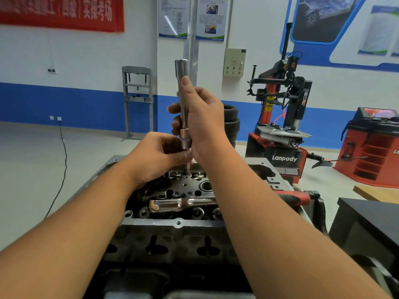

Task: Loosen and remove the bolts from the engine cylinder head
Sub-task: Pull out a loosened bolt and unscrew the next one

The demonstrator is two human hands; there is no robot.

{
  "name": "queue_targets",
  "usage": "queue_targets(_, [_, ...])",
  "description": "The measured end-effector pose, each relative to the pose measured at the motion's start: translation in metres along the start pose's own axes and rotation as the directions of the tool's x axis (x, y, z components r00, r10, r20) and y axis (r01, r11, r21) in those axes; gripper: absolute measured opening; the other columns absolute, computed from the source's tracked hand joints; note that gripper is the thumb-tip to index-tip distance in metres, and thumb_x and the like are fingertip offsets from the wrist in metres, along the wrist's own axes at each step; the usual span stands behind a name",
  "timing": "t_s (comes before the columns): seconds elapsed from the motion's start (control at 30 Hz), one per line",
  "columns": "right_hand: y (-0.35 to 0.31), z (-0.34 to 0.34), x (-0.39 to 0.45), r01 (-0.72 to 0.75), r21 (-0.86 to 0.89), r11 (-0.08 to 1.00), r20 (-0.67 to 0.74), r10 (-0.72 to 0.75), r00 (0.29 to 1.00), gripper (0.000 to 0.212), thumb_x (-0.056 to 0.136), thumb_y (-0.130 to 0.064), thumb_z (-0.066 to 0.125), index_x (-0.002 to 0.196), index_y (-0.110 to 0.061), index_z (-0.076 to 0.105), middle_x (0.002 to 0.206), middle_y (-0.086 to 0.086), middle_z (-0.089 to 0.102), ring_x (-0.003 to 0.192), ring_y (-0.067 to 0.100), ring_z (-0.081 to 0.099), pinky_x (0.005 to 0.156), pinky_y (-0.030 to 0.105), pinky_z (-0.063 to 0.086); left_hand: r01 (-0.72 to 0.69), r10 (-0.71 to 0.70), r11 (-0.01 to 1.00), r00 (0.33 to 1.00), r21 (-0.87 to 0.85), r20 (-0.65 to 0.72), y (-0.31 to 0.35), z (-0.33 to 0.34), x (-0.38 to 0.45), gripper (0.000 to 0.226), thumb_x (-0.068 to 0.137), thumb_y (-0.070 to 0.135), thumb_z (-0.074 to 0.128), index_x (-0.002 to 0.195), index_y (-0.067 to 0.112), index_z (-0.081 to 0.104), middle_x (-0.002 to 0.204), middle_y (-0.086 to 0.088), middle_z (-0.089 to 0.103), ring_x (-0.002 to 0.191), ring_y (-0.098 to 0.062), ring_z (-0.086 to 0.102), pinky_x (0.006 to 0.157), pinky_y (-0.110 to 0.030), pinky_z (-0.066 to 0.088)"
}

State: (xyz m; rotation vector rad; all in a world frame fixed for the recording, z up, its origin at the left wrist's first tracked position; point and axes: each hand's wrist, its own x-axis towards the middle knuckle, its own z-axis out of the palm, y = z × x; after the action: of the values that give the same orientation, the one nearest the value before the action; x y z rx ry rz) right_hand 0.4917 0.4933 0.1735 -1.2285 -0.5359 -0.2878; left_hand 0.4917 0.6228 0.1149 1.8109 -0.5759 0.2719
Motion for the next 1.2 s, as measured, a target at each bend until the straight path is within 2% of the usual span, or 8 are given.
queue_targets(0.1, [0.0020,-0.0020,0.0001,0.045,-0.002,0.999,-0.035,-0.045,0.998,0.029,0.095,-0.033,0.076,0.090,-0.012,0.057,0.069,0.004,0.068,0.045,0.017,0.053,0.046,0.029,0.049,-0.011,0.013,0.998,0.999,0.054,-0.036,-0.0008,-0.0001,0.0007,0.021,0.084,0.031,0.082,0.097,0.015,0.080,0.091,-0.004,0.081,0.083,-0.016,0.078,0.068,-0.017,0.057])
queue_targets(0.27, [-0.0029,0.0021,-0.0036,0.064,-0.042,0.997,-0.025,-0.065,0.998,0.030,0.104,-0.033,0.062,0.086,-0.010,0.057,0.069,0.007,0.067,0.046,0.018,0.052,0.045,0.029,0.047,0.040,-0.040,0.999,0.999,0.023,0.035,0.0023,0.0005,-0.0021,0.010,0.093,0.020,0.074,0.098,0.015,0.080,0.085,0.000,0.080,0.061,-0.004,0.067,0.057,-0.017,0.052])
queue_targets(0.43, [-0.0042,0.0052,-0.0056,0.014,-0.036,0.999,0.024,-0.013,1.000,0.043,0.110,-0.040,0.048,0.091,-0.004,0.062,0.068,0.010,0.068,0.045,0.021,0.050,0.047,0.028,0.040,-0.011,0.011,0.999,1.000,0.037,-0.005,-0.0013,0.0002,-0.0016,0.018,0.084,0.021,0.083,0.100,0.015,0.080,0.099,-0.005,0.081,0.093,-0.020,0.079,0.084,-0.033,0.061])
queue_targets(0.57, [-0.0042,0.0015,-0.0072,0.058,-0.014,0.998,0.025,-0.057,0.998,0.028,0.101,-0.034,0.068,0.093,-0.009,0.057,0.074,0.010,0.066,0.048,0.020,0.051,0.047,0.030,0.047,-0.007,0.009,0.998,1.000,0.070,-0.027,-0.0007,0.0016,-0.0007,0.032,0.076,0.031,0.086,0.101,0.013,0.080,0.099,-0.005,0.081,0.096,-0.023,0.078,0.090,-0.041,0.060])
queue_targets(0.77, [-0.0035,0.0028,-0.0033,0.036,0.007,0.999,-0.016,-0.036,0.999,0.036,0.109,-0.037,0.052,0.094,-0.004,0.059,0.068,0.007,0.067,0.045,0.020,0.052,0.045,0.030,0.044,0.005,-0.006,0.999,0.999,0.032,0.036,-0.0010,0.0019,-0.0017,0.008,0.098,0.007,0.068,0.098,0.011,0.076,0.079,0.004,0.078,0.061,-0.002,0.069,0.056,-0.015,0.051])
queue_targets(0.97, [-0.0007,-0.0001,-0.0037,0.058,-0.002,0.998,-0.031,-0.058,0.998,0.028,0.098,-0.035,0.071,0.092,-0.011,0.057,0.072,0.007,0.068,0.048,0.017,0.052,0.046,0.030,0.048,0.001,0.001,0.997,0.999,0.081,-0.033,0.0018,0.0022,-0.0018,0.038,0.077,0.028,0.084,0.108,0.008,0.076,0.100,-0.006,0.081,0.096,-0.021,0.078,0.088,-0.037,0.061])
queue_targets(1.1, [-0.0003,0.0006,-0.0014,0.065,-0.017,0.998,-0.047,-0.066,0.997,0.030,0.103,-0.036,0.064,0.090,-0.010,0.058,0.076,0.009,0.068,0.049,0.018,0.053,0.046,0.030,0.048,0.043,-0.044,0.997,0.999,0.057,0.019,0.0009,0.0026,-0.0015,0.017,0.093,0.020,0.075,0.106,0.010,0.077,0.092,-0.003,0.081,0.077,-0.008,0.074,0.070,-0.019,0.056])
queue_targets(1.2, [-0.0002,0.0028,-0.0015,0.062,-0.038,0.997,-0.009,-0.062,0.998,0.036,0.108,-0.040,0.052,0.091,-0.009,0.060,0.075,0.007,0.070,0.048,0.020,0.054,0.046,0.030,0.045,0.015,-0.019,0.992,0.999,0.124,0.034,-0.0010,0.0017,-0.0004,0.011,0.099,0.010,0.071,0.108,0.009,0.076,0.098,-0.006,0.081,0.088,-0.012,0.077,0.079,-0.024,0.059])
